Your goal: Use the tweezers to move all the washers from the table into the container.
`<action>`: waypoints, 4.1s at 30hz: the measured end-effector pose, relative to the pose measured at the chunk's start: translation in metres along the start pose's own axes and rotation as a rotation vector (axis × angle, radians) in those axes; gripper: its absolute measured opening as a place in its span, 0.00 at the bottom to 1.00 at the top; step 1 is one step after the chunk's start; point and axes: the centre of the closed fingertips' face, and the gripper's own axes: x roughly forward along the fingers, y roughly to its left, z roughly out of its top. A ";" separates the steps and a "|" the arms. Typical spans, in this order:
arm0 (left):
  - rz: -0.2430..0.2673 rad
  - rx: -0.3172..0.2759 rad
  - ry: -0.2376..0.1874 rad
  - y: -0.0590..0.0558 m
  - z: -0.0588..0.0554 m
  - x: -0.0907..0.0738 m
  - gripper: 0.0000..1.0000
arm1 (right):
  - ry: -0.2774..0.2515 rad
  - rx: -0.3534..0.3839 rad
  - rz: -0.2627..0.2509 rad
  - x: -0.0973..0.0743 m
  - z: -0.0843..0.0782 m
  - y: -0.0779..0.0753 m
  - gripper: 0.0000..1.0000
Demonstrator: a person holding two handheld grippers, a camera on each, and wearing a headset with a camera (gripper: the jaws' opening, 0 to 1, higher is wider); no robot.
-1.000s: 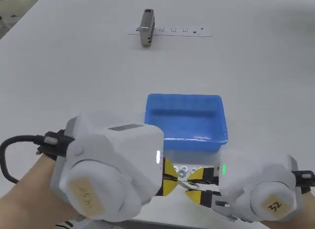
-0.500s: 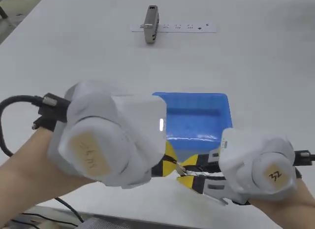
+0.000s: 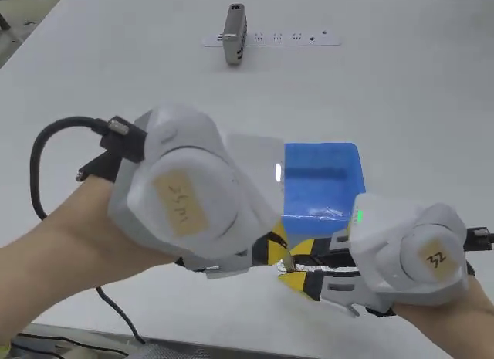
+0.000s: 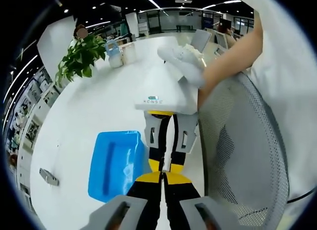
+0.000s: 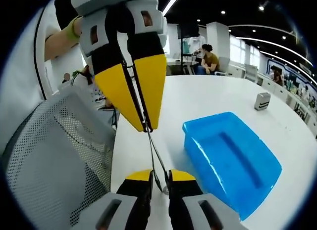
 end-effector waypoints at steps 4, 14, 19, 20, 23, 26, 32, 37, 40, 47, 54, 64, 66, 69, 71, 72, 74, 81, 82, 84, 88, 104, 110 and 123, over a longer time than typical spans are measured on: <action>-0.028 -0.043 -0.011 0.001 0.003 0.003 0.00 | -0.004 -0.031 -0.024 -0.008 0.012 -0.002 0.05; 0.014 -0.264 -0.154 -0.007 -0.001 0.005 0.17 | 0.025 0.103 -0.076 -0.011 0.004 -0.009 0.02; 0.122 -0.510 -0.328 -0.005 -0.013 -0.014 0.25 | -0.108 0.386 -0.109 -0.019 0.000 -0.023 0.02; 0.142 -0.547 -0.356 -0.004 -0.016 -0.017 0.27 | -0.132 0.430 -0.103 -0.021 0.000 -0.025 0.02; 0.260 -0.597 -0.413 -0.003 -0.031 -0.032 0.30 | -0.217 0.546 -0.069 -0.031 0.006 -0.026 0.02; 0.351 -0.616 -0.426 -0.002 -0.041 -0.041 0.33 | -0.257 0.564 -0.049 -0.043 0.014 -0.024 0.02; 0.525 -0.665 -0.567 0.007 -0.038 -0.057 0.39 | -0.265 0.534 -0.063 -0.063 0.029 -0.025 0.02; 0.595 -0.668 -0.587 0.011 -0.040 -0.059 0.44 | -0.263 0.463 -0.111 -0.082 0.047 -0.037 0.02; 0.658 -0.654 -0.570 0.017 -0.046 -0.063 0.50 | -0.271 0.435 -0.144 -0.089 0.055 -0.048 0.02; 0.739 -0.659 -0.568 0.024 -0.054 -0.071 0.65 | -0.256 0.430 -0.280 -0.093 0.053 -0.090 0.02; 0.720 -0.658 -0.567 0.024 -0.053 -0.066 0.78 | -0.167 0.404 -0.347 -0.076 0.029 -0.114 0.02; 0.751 -0.693 -0.582 0.028 -0.059 -0.070 0.90 | -0.123 0.354 -0.360 -0.055 0.011 -0.121 0.03; 0.755 -0.695 -0.584 0.028 -0.060 -0.070 0.92 | -0.115 0.346 -0.365 -0.052 0.009 -0.122 0.03; 0.776 -0.695 -0.592 0.030 -0.060 -0.074 0.94 | -0.112 0.342 -0.371 -0.049 0.008 -0.123 0.03; 0.784 -0.700 -0.605 0.031 -0.061 -0.076 0.96 | -0.099 0.338 -0.372 -0.048 0.007 -0.123 0.03; 0.783 -0.709 -0.616 0.031 -0.061 -0.077 0.96 | -0.083 0.320 -0.387 -0.048 0.006 -0.123 0.03; 0.785 -0.720 -0.623 0.032 -0.062 -0.078 0.97 | -0.074 0.308 -0.396 -0.048 0.005 -0.123 0.03; 0.798 -0.713 -0.621 0.032 -0.061 -0.080 0.99 | -0.063 0.295 -0.411 -0.048 0.000 -0.124 0.03; 0.799 -0.711 -0.620 0.032 -0.061 -0.080 0.99 | -0.068 0.304 -0.413 -0.048 0.000 -0.125 0.03; 0.797 -0.712 -0.620 0.032 -0.061 -0.080 0.99 | -0.077 0.320 -0.416 -0.049 0.000 -0.125 0.03; 0.804 -0.715 -0.629 0.033 -0.062 -0.082 0.99 | -0.097 0.331 -0.438 -0.055 0.004 -0.128 0.03; 0.791 -0.698 -0.628 0.031 -0.059 -0.080 0.99 | -0.232 0.288 -0.398 -0.089 0.051 -0.087 0.03; 0.788 -0.696 -0.624 0.031 -0.059 -0.079 0.99 | -0.211 0.275 -0.328 -0.083 0.046 -0.058 0.03; 0.776 -0.707 -0.622 0.030 -0.060 -0.076 0.98 | -0.115 0.339 -0.251 -0.053 0.000 -0.038 0.03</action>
